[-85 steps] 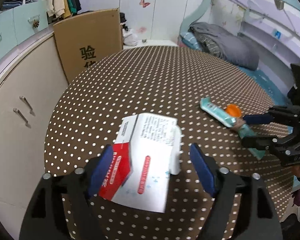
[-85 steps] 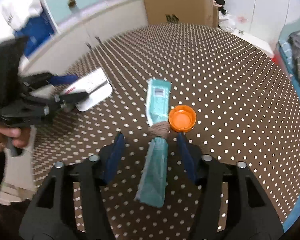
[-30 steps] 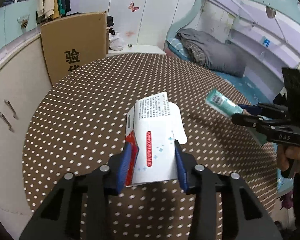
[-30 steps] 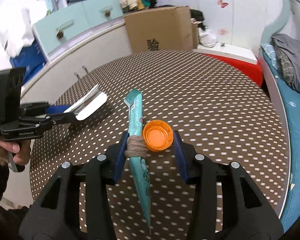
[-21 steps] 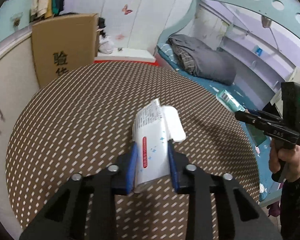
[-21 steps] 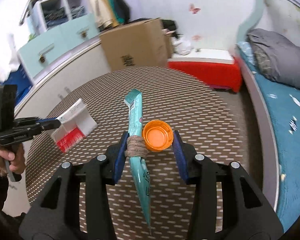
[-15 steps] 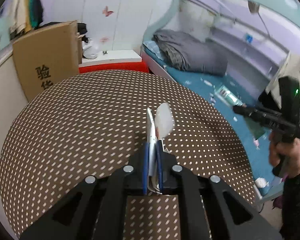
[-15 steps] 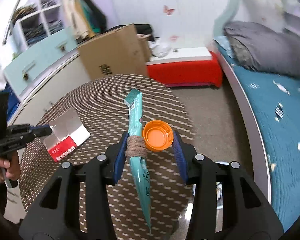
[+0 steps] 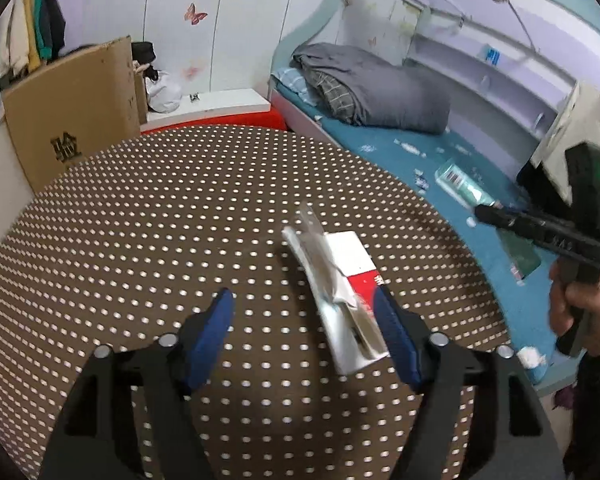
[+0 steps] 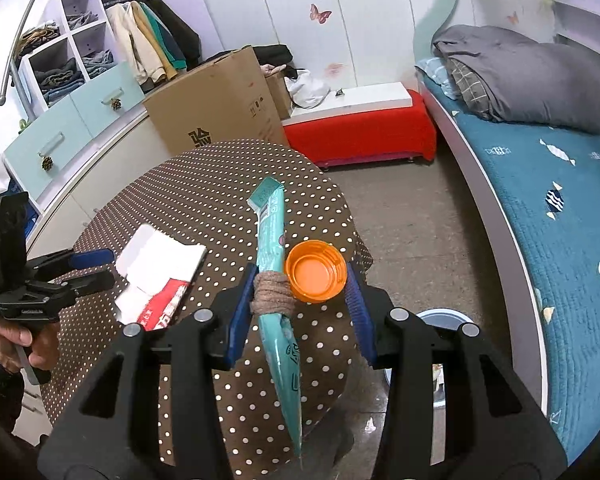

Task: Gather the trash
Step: 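Carry both items to the wastebasket while opening the right tool to drop the teal tube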

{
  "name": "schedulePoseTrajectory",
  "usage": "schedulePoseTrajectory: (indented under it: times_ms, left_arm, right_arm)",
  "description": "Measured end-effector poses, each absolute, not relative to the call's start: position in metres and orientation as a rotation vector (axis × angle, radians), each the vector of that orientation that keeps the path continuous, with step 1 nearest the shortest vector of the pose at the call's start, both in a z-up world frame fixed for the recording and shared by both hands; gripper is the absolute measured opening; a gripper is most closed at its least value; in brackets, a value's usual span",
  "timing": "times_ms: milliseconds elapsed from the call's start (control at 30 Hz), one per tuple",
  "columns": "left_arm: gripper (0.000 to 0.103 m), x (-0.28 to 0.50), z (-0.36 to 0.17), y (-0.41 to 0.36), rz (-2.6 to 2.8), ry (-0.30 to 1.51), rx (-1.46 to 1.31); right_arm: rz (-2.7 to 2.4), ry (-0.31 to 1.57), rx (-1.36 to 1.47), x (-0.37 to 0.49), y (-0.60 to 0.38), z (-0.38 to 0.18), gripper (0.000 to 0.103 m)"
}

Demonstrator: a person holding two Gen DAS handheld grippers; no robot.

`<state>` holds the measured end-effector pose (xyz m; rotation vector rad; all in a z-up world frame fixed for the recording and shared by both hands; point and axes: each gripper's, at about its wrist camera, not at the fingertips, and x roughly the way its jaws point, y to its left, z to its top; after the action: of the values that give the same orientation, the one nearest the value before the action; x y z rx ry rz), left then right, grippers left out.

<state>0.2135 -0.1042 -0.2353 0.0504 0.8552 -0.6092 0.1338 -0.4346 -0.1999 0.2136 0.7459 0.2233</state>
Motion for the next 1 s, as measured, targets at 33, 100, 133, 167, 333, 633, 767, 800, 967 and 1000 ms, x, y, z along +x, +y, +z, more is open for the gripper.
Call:
schedulePoseTrajectory:
  times_ms: [33,100,133,167,333,633,767,800,967,1000]
  left_arm:
    - [0.075,0.214,-0.237,-0.104,-0.619,0.86,0.037]
    - [0.083,0.212,-0.239,-0.107,-0.607,0.86,0.051]
    - [0.083,0.214,-0.242,-0.111,-0.616,0.864,0.052]
    - [0.083,0.216,-0.245,-0.115,-0.626,0.87,0.041]
    - [0.02,0.235,-0.264,-0.134,-0.663,0.963,-0.027]
    - [0.008,0.237,-0.238,-0.169,-0.699,0.888,0.004]
    - [0.008,0.239,-0.227,-0.195,-0.727,0.873,0.03]
    - [0.008,0.24,-0.224,-0.203,-0.733,0.869,0.039]
    - [0.008,0.243,-0.211,-0.24,-0.757,0.856,0.072]
    - [0.008,0.244,-0.21,-0.25,-0.762,0.855,0.084]
  right_arm:
    - [0.225,0.746,0.21,0.133,-0.433,-0.199,0.043]
    - [0.224,0.747,0.208,0.133,-0.432,-0.2,0.043]
    - [0.223,0.748,0.209,0.133,-0.431,-0.2,0.043]
    - [0.221,0.749,0.21,0.133,-0.432,-0.201,0.043]
    - [0.199,0.753,0.221,0.133,-0.435,-0.202,0.043]
    - [0.084,0.764,0.288,0.136,-0.483,-0.218,0.043]
    - [0.012,0.811,0.366,0.146,-0.52,-0.251,0.043]
    - [-0.012,0.831,0.397,0.149,-0.532,-0.264,0.043]
    - [-0.096,0.941,0.49,0.166,-0.575,-0.332,0.043]
    - [-0.106,0.962,0.512,0.17,-0.582,-0.346,0.043]
